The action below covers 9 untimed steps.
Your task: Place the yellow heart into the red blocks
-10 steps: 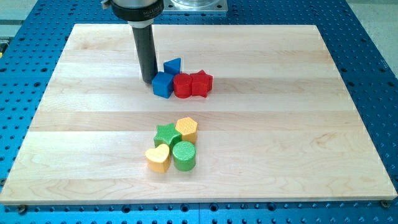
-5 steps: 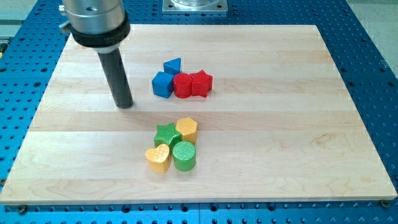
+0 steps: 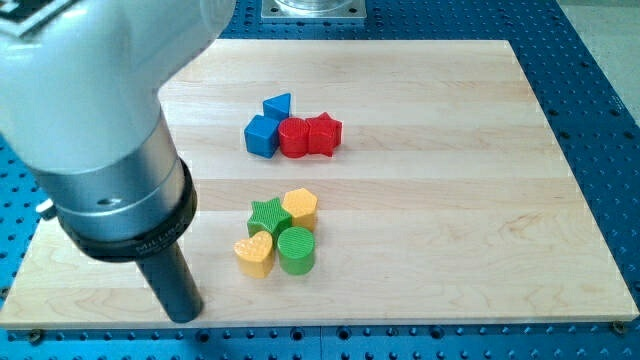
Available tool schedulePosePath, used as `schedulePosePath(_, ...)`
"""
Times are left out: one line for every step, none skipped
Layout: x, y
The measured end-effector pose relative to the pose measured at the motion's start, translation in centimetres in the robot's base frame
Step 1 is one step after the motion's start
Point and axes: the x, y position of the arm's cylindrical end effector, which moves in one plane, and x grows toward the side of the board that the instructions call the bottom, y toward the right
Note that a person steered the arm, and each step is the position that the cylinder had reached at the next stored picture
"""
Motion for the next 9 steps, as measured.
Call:
schedulePosePath(0.0,1.0)
schedulePosePath(0.0,2.0)
schedulePosePath(-2.6,2.0)
schedulePosePath(-3.6,2.5)
schedulePosePath(-3.3,2.8)
schedulePosePath(-1.3,2.9)
schedulePosePath(-4.6,3.3)
schedulePosePath(-4.7,5.3)
schedulePosePath(-2.3,3.6)
